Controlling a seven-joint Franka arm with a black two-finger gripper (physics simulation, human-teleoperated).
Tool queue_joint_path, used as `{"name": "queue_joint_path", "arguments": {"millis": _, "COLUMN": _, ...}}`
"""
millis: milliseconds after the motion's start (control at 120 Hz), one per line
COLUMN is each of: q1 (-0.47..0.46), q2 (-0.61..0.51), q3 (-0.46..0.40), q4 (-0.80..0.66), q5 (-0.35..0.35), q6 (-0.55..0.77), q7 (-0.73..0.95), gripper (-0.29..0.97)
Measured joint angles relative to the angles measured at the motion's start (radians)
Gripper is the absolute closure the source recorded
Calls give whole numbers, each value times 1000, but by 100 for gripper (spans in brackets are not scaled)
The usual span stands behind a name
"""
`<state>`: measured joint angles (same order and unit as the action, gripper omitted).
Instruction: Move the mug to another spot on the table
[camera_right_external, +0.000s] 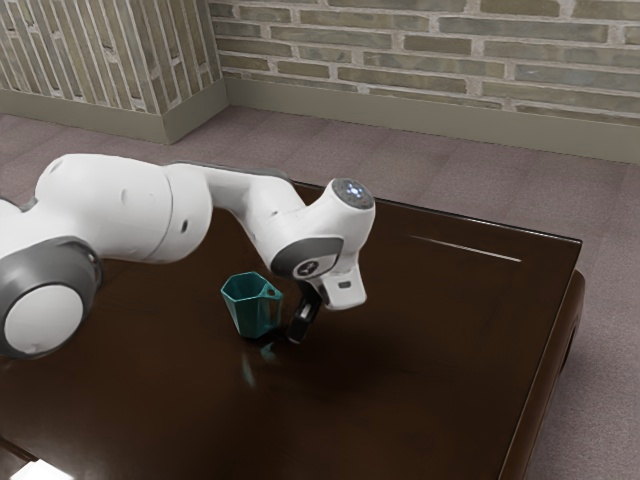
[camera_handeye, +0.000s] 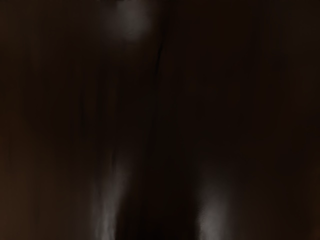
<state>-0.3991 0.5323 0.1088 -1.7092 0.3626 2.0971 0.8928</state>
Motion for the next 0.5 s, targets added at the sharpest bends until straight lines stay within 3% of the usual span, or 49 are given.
{"name": "queue_joint_path", "arguments": {"millis": 92, "q1": -39, "q2": -98, "q3": -1, "q4": 0, "q5": -26, "q6": 7, "q7": -9, "gripper": 1}}
{"name": "queue_joint_path", "arguments": {"millis": 200, "q1": -38, "q2": -267, "q3": 0, "q4": 0, "q5": -112, "q6": -11, "q7": -44, "gripper": 1}}
{"name": "queue_joint_path", "arguments": {"millis": 358, "q1": 152, "q2": -447, "q3": 31, "q4": 89, "q5": -297, "q6": -175, "q7": -190, "gripper": 0}}
{"name": "queue_joint_path", "arguments": {"millis": 500, "q1": 272, "q2": -491, "q3": 51, "q4": 109, "q5": -371, "q6": -282, "q7": -312, "gripper": 0}}
